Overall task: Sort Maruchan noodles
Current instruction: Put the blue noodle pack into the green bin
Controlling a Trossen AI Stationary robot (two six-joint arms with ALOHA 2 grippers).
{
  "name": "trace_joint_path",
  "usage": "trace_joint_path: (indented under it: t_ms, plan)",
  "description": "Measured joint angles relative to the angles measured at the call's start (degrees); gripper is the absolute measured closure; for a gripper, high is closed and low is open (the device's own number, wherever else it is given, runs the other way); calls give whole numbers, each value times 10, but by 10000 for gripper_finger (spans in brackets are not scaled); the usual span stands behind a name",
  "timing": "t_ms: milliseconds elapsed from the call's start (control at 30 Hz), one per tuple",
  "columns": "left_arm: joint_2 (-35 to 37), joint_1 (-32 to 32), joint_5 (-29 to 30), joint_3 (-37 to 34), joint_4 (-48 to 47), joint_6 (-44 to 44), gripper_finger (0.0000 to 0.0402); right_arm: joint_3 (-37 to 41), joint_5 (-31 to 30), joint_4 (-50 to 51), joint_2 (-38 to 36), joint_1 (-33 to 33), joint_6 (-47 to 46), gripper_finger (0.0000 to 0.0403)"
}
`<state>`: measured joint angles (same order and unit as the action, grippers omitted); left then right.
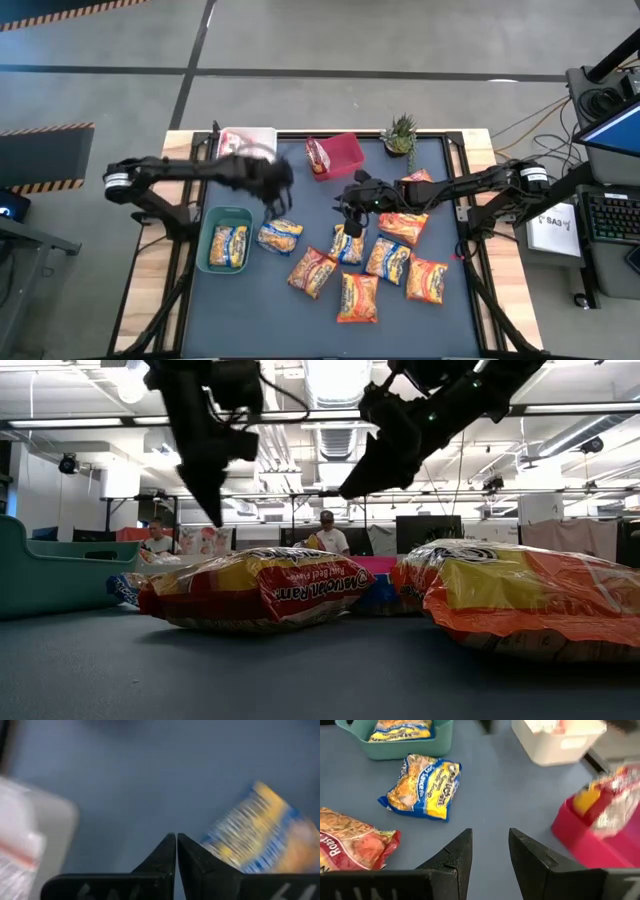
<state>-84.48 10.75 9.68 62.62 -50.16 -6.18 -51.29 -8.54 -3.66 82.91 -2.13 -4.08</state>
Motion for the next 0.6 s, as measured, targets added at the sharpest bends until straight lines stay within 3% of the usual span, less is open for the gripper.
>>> trace_joint_path:
  t_ms: [267, 400, 600]
  plan:
    - [15, -162, 1, -54, 60, 15, 402, 0, 1, 39, 0, 8, -69, 287]
    - [6, -195, 1, -55, 130, 11, 402, 0, 1, 33, 0, 9, -77, 287]
    - [-26, -198, 41, -67, 133, -6, 402, 0, 0, 31, 1, 9, -89, 287]
